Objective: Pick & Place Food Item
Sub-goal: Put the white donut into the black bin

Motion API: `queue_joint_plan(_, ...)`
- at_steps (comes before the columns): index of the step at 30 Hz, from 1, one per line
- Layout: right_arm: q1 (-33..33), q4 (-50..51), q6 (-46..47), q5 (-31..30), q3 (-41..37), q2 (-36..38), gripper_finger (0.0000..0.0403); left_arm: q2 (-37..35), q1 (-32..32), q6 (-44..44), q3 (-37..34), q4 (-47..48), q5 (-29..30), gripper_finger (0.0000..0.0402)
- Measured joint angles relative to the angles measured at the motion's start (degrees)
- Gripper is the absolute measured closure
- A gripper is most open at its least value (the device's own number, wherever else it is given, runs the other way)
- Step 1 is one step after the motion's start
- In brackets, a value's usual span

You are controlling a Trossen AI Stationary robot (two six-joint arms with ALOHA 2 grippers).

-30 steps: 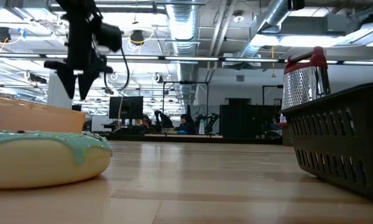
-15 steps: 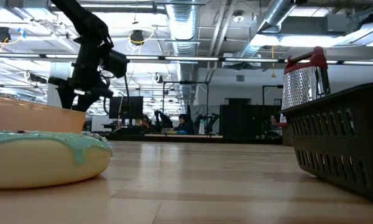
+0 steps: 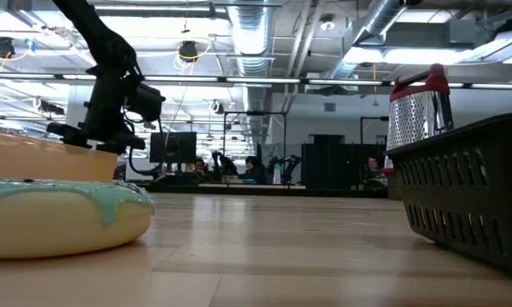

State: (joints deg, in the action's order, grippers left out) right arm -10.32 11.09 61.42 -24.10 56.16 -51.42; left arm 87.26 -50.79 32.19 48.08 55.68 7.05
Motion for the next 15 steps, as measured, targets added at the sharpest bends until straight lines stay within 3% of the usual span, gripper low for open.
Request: queue_joint_plan(15, -0.6, 0.2, 1.3, 0.0, 0.0, 0.0, 0.0214, -7.5, -2.3, 2.6, -0.3, -1.1, -0.2, 0.0212)
